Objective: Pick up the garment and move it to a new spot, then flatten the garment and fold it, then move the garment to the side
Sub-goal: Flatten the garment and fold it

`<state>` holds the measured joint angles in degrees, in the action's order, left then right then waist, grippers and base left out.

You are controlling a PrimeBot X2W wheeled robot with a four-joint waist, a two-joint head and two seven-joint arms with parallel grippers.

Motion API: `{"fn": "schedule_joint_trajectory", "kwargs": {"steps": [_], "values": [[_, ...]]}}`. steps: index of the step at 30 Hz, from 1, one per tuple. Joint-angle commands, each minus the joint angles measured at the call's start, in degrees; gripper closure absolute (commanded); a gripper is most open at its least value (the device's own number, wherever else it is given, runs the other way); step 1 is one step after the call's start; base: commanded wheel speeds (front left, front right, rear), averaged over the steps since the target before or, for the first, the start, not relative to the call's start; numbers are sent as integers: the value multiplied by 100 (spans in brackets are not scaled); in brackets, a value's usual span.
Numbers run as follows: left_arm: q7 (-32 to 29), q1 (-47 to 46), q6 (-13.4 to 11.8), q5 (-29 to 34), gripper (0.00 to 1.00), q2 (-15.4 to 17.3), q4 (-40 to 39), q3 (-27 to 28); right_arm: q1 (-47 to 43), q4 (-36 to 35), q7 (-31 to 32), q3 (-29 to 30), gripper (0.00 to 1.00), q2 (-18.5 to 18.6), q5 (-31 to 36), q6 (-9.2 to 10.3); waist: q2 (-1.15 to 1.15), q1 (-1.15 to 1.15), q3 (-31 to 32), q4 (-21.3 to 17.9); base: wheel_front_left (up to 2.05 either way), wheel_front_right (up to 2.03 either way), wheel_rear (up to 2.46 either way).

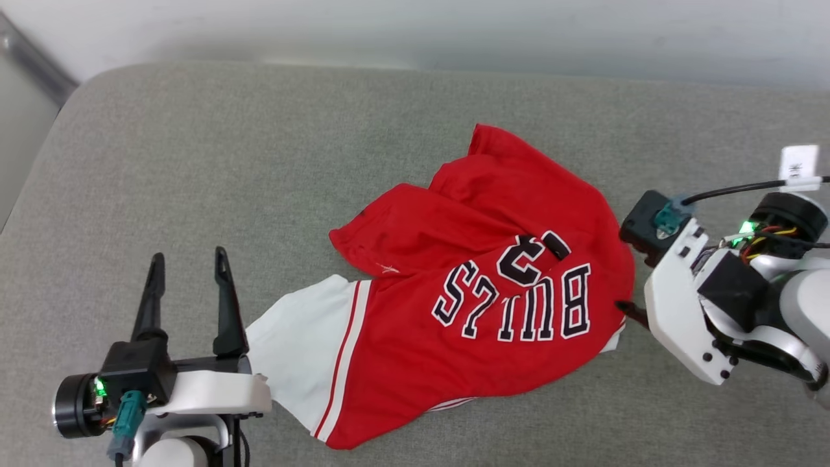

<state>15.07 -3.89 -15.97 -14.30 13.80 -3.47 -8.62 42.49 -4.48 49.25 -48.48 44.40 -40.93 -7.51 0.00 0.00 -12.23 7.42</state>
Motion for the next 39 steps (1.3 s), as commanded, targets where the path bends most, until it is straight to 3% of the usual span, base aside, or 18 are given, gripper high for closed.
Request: {"fn": "schedule_joint_trajectory", "kwargs": {"steps": [1,10,11,13,14,15,18,24,31,36,39], "values": [[13,-29,93,88,0,-109,-4,61,161,95,69,-173,0,30,-85,4,0,0,-166,111,0,0,0],[13,-373,698,568,0,-722,146,455,631,1286,-173,-1514,0,-335,-380,3,0,0,-676,341,0,0,0],[13,-396,819,685,0,-836,162,549,576,1624,-358,-2059,0,-452,-472,2,0,0,-740,358,0,0,0],[13,-419,896,747,0,-882,162,620,597,1771,-609,-2253,0,-503,-542,3,0,0,-750,344,0,0,0],[13,-406,916,771,0,-905,174,660,626,1802,-734,-2321,64,-514,-549,3,0,0,-734,320,0,0,0],[13,-385,935,791,0,-927,180,702,702,1795,-933,-2356,100,-516,-535,3,0,0,-707,289,0,0,0],[13,-299,1005,870,0,-977,201,813,890,1800,-1436,-2354,100,-362,-603,6,0,0,-549,179,0,0,0],[13,-109,1129,970,0,-1012,225,996,1033,1367,-2277,-2093,100,298,-811,5,0,0,-186,-50,0,0,0],[13,89,1220,1024,0,-1045,185,1118,285,742,-2503,-1472,100,1367,-1144,4,0,0,-6,-238,0,0,0],[13,122,1290,1059,0,-1063,167,1150,-603,889,-2420,-974,100,1912,-1431,5,0,0,-6,-255,0,0,0],[13,123,1330,1068,0,-1072,182,1152,-1187,1114,-2345,-781,100,1974,-1600,4,0,0,-25,-246,0,0,0]]}}
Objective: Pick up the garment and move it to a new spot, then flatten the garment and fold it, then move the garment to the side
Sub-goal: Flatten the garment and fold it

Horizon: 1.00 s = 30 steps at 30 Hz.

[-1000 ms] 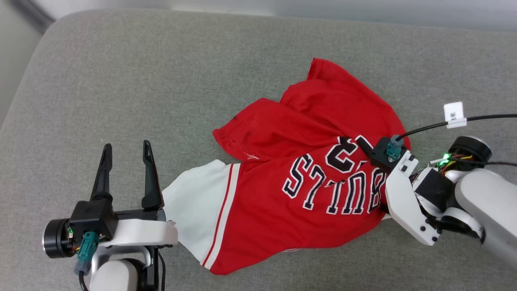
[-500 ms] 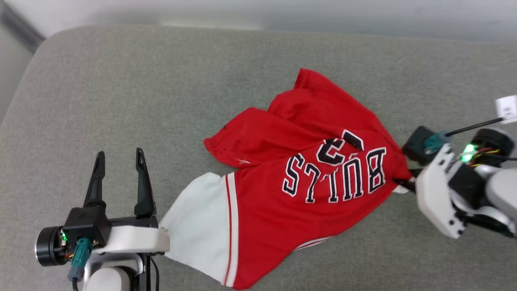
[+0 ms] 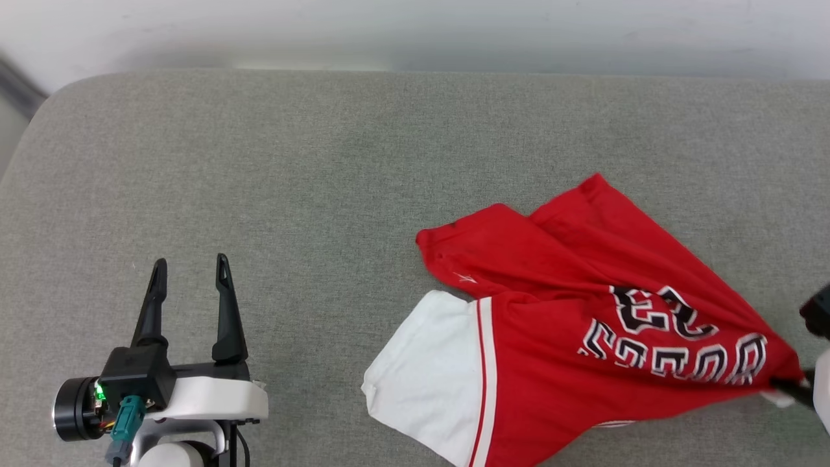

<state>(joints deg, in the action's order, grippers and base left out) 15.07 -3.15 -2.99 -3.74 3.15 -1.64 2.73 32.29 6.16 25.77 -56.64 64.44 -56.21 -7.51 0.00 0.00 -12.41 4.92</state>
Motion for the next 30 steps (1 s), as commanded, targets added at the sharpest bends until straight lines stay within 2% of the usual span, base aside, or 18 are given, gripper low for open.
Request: {"fn": "schedule_joint_trajectory", "kwargs": {"steps": [1,3,4,5,10,17,21,23,30], "values": [[13,55,39,19,0,-7,8,20,-328,141,-17,121,100,-81,-138,4,0,0,-9,5,0,0,0],[13,59,45,30,0,-12,37,13,-592,317,-110,285,100,-168,-103,4,0,0,-7,12,0,0,0],[13,58,51,38,0,-12,49,12,-696,400,-191,395,68,-243,-83,4,0,0,2,12,0,0,0],[13,59,46,48,0,-14,64,12,-784,449,-286,522,0,-337,-67,4,0,0,23,4,0,0,0],[13,147,67,79,0,-19,114,12,-940,362,-523,1106,0,-439,150,4,0,0,164,-49,0,0,0],[14,260,75,98,0,-23,99,39,-1132,-468,-378,2461,0,-311,396,4,0,0,314,-154,0,0,0],[14,204,97,101,0,-25,63,12,-1206,-758,74,3154,0,-312,636,4,0,0,257,-141,0,0,0],[14,142,92,107,0,-25,42,-8,-1247,-790,425,3343,0,-447,699,4,0,0,187,-125,0,0,0],[14,-82,135,101,0,-28,30,-138,-928,-293,1530,3323,0,-1021,1041,4,0,0,-174,-9,0,0,0]]}}
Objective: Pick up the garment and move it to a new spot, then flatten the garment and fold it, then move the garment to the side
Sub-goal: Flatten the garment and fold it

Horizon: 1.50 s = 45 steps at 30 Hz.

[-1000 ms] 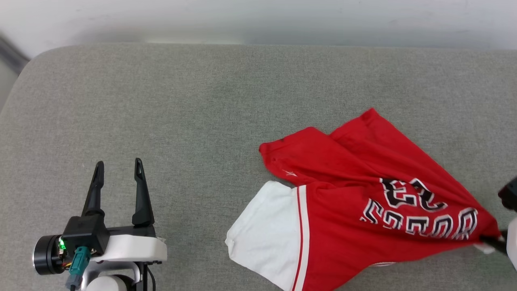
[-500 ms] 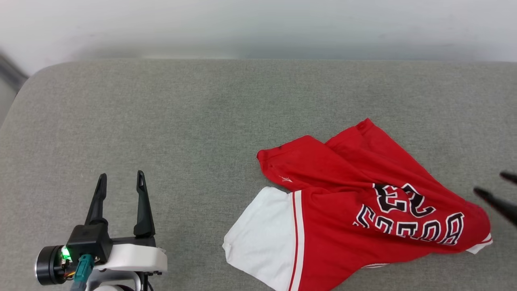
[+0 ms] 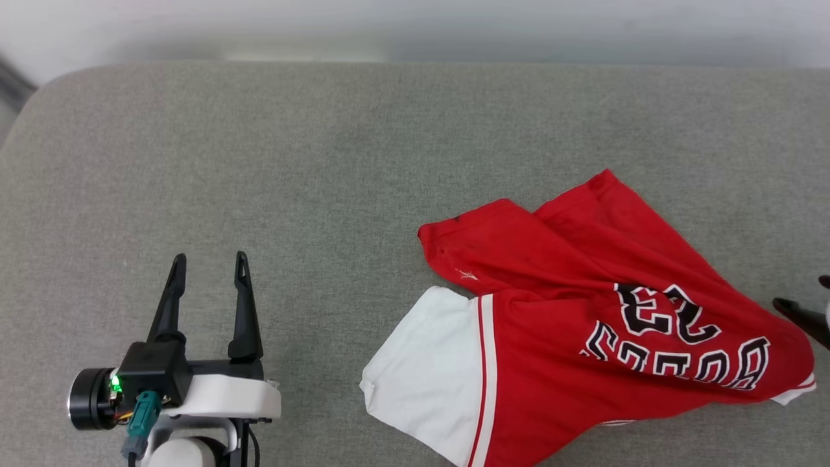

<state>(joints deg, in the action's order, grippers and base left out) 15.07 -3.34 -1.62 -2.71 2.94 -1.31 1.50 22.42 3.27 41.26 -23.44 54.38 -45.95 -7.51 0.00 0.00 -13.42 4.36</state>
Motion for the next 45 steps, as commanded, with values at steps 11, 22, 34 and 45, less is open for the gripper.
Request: {"fn": "schedule_joint_trajectory", "kwargs": {"steps": [11,22,34,45], "values": [[14,-362,-65,-88,0,-8,12,-185,-12,1407,-261,-1163,0,-1193,275,-19,0,0,-502,229,0,0,0],[14,-158,-59,-72,0,-7,36,-153,322,150,-1484,-825,100,-303,39,3,0,0,-180,46,0,0,0],[14,-426,-108,-211,0,-8,3,-471,1815,-834,-1040,-680,100,-1090,519,4,0,0,-524,386,0,0,0],[14,-757,-189,-390,0,-9,93,-703,3491,1932,-977,-2556,100,-2735,918,3,0,0,-1051,677,0,0,0]]}}
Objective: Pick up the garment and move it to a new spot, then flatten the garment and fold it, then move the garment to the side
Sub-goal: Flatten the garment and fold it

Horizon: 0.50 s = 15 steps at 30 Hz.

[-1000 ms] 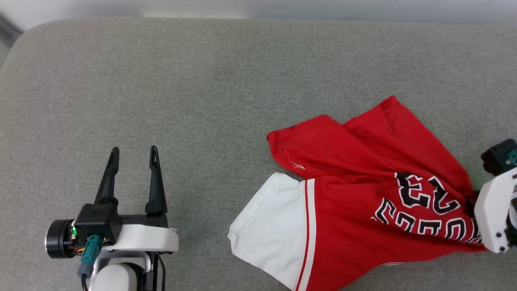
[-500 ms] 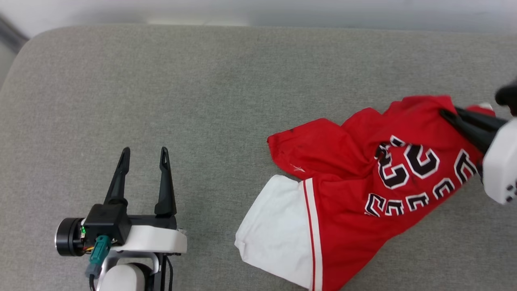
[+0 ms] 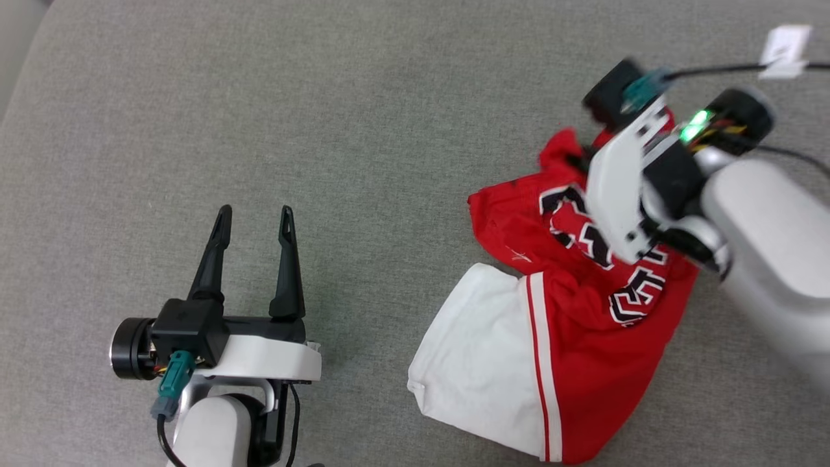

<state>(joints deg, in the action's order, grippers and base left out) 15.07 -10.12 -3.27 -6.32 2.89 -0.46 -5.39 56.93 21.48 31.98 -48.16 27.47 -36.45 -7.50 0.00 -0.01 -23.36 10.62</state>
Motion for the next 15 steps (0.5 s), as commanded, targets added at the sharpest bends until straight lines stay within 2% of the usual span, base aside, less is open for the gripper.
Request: {"fn": "schedule_joint_trajectory", "kwargs": {"steps": [1,4,5,6,7,11,12,13,15], "values": [[14,-99,-35,-34,0,-3,6,-26,57,344,-109,-228,100,-135,-75,3,0,1,-70,60,0,0,0],[14,-114,-33,-28,0,-5,43,-60,82,879,-319,-699,100,-296,-246,1,0,1,-73,64,0,0,0],[14,-123,-35,-16,0,-4,55,-53,76,983,-452,-801,83,-332,-328,1,0,1,-55,51,0,0,0],[14,-113,-38,-1,0,-2,65,-36,111,1047,-586,-871,27,-350,-400,1,0,1,-27,25,0,0,0],[14,-90,-37,12,0,-4,77,-18,181,1077,-773,-940,0,-337,-455,1,0,1,11,-7,0,0,0],[14,50,8,69,0,-4,140,33,383,945,-1538,-1054,0,-91,-623,3,0,1,252,-126,0,0,0],[14,50,8,69,0,-4,140,33,383,945,-1538,-1054,0,-91,-623,3,0,1,252,-126,0,0,0],[14,114,17,104,0,-3,154,67,417,769,-1815,-1095,0,88,-718,2,0,1,395,-195,0,0,0],[14,203,22,120,0,-4,164,98,504,543,-1992,-1088,0,327,-781,3,0,1,540,-268,0,0,0]]}}
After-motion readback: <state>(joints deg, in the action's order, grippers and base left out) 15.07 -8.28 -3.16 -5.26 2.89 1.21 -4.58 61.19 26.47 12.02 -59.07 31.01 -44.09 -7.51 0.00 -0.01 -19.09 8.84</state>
